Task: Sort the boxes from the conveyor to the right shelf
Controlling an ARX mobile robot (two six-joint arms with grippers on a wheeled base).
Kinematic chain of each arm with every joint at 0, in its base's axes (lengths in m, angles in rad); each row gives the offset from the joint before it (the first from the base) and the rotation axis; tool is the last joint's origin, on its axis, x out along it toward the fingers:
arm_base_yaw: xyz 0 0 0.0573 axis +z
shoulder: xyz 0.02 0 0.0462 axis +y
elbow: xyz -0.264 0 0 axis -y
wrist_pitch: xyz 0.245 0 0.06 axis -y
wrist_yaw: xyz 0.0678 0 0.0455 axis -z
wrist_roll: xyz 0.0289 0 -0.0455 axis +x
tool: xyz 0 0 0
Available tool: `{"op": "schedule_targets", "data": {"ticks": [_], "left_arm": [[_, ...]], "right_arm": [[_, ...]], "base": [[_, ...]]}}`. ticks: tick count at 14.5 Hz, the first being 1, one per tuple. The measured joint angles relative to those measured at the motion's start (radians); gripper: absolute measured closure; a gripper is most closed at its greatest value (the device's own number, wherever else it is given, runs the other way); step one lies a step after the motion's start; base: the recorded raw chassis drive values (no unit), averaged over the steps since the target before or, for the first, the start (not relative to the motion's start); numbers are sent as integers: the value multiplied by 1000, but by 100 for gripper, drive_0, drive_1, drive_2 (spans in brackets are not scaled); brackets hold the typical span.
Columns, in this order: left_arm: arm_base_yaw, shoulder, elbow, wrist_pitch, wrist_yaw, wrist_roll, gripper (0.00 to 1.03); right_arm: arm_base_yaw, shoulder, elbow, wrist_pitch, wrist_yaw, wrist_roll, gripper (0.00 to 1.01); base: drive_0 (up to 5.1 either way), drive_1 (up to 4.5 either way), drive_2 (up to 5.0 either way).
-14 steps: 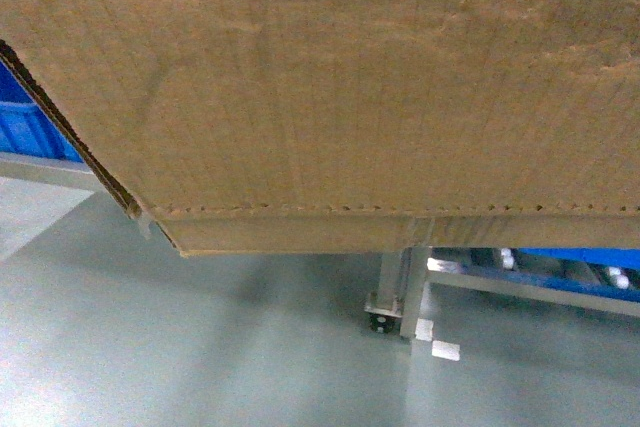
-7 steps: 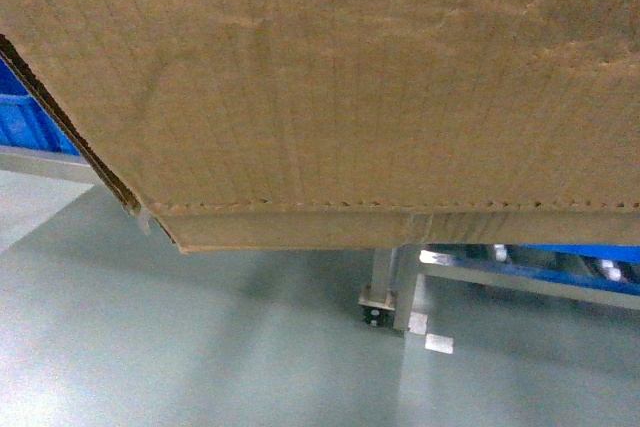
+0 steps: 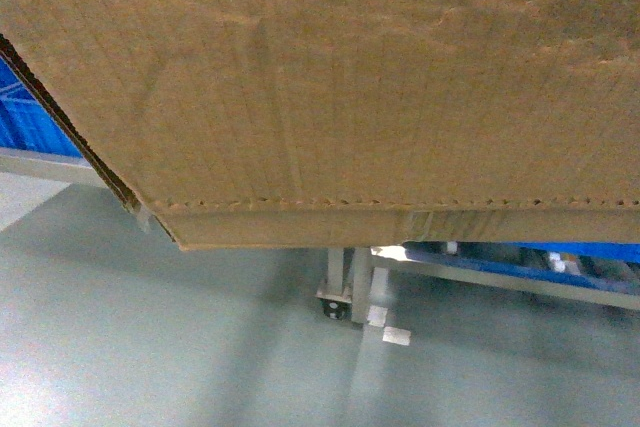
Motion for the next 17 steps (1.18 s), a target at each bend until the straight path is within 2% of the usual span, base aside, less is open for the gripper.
{"op": "schedule_targets", "data": {"ticks": [13, 17], "left_arm": [[0, 2, 0, -3, 0, 0, 101], [-4, 2, 0, 0, 0, 0, 101]], "right_arm": [[0, 0, 0, -2, 0, 0, 98], [-6, 0, 0, -1, 2, 0, 98]], "base": [[484, -235, -235], [9, 9, 9]]}}
